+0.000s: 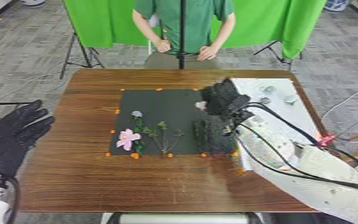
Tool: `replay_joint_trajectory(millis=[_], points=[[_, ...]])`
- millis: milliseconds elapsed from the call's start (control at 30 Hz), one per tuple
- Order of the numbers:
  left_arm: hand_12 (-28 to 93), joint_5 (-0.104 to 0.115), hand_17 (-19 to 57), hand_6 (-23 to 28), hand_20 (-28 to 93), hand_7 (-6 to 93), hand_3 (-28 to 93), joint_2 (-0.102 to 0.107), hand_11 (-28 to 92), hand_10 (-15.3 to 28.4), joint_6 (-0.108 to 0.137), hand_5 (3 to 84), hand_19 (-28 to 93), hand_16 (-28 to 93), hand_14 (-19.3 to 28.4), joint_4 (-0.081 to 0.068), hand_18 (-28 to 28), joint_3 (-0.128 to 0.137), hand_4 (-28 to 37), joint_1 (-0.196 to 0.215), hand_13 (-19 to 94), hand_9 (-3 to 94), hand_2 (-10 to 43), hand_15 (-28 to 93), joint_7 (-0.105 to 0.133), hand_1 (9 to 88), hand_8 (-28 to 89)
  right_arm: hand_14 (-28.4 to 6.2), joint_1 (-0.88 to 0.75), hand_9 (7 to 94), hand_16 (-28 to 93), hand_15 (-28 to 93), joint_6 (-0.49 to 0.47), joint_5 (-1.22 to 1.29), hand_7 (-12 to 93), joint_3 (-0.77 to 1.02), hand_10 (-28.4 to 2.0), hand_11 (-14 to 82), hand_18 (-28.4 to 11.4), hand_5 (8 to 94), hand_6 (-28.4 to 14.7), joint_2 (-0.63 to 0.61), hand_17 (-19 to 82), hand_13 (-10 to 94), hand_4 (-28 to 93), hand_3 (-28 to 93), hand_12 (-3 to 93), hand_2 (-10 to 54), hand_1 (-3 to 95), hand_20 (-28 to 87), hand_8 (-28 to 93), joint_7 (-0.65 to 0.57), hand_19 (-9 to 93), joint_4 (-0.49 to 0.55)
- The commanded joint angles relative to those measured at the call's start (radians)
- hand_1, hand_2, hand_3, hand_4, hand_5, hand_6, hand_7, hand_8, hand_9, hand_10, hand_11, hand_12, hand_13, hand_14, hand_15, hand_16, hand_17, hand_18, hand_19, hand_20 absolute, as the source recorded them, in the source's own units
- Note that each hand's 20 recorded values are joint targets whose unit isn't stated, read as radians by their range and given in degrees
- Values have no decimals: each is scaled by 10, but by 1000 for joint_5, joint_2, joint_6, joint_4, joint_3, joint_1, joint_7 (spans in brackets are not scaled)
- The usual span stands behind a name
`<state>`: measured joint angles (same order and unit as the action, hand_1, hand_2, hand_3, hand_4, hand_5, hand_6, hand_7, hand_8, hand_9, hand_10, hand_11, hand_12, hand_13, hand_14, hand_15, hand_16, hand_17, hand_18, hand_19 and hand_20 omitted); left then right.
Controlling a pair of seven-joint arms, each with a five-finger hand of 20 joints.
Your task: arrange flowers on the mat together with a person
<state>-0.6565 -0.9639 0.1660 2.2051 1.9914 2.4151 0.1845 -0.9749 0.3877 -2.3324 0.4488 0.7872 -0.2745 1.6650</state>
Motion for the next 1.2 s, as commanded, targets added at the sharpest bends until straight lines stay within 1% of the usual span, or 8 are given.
replay_joint_trajectory(millis=[33,267,300,333,633,800,900,1200], points=[[185,4,-55,41,143,208,672,5,229,134,7,383,431,14,161,-7,211,-11,-201,2,290,339,10,328,-17,289,-86,-40,188,844,397,575,-7,-3,511,-155,-51,218,-175,694,41,170,262,660,-283,819,518,-95,499,462,-34,83,757,-46],[185,-1,-55,41,143,208,672,9,230,134,1,382,431,14,161,-12,211,-16,-202,-7,290,339,10,328,-23,290,-86,-39,253,839,399,575,-24,-24,520,-270,-50,221,-174,687,43,224,262,657,-283,818,518,-95,497,463,-35,67,756,-108],[185,-2,-55,41,143,209,672,8,230,134,-3,382,431,14,161,-13,211,-15,-202,-8,290,339,10,328,-28,290,-86,-38,257,838,398,575,-22,-29,521,-279,-50,222,-174,686,43,232,262,657,-283,818,519,-95,497,463,-34,67,756,-119],[185,-1,-55,41,143,209,672,9,230,134,1,382,431,14,160,-13,211,-17,-202,-8,290,339,10,327,-26,290,-85,-38,264,838,398,575,-28,-34,522,-289,-50,222,-174,686,44,242,261,656,-283,817,520,-95,498,462,-34,61,756,-129],[185,-2,-55,41,143,206,673,16,229,134,-7,382,431,14,160,-20,211,-26,-202,-25,290,338,11,327,-33,289,-85,-36,302,831,399,576,-43,-100,529,-358,-48,226,-171,676,46,289,258,651,-283,820,521,-95,495,462,-29,49,751,-222],[186,-4,-55,41,142,207,673,14,230,133,-8,382,431,14,161,-21,211,-21,-202,-23,290,339,11,326,-39,289,-84,-37,302,826,399,576,-71,-118,532,-365,-49,226,-170,667,46,292,255,647,-283,819,521,-95,491,461,-26,43,749,-239],[185,-2,-55,41,143,207,674,15,230,134,-9,382,431,15,161,-22,211,-20,-203,-21,290,339,10,327,-36,289,-85,-38,301,813,393,578,-86,-109,533,-362,-51,225,-168,652,46,290,248,634,-283,821,520,-95,477,459,-23,38,741,-239],[185,-6,-55,42,142,207,675,16,229,134,-12,382,431,14,160,-24,211,-21,-204,-32,290,339,11,326,-46,288,-84,-55,303,772,343,609,-82,-106,516,-349,-57,224,-170,620,36,312,225,599,-283,823,510,-95,426,458,-24,13,725,-238]])
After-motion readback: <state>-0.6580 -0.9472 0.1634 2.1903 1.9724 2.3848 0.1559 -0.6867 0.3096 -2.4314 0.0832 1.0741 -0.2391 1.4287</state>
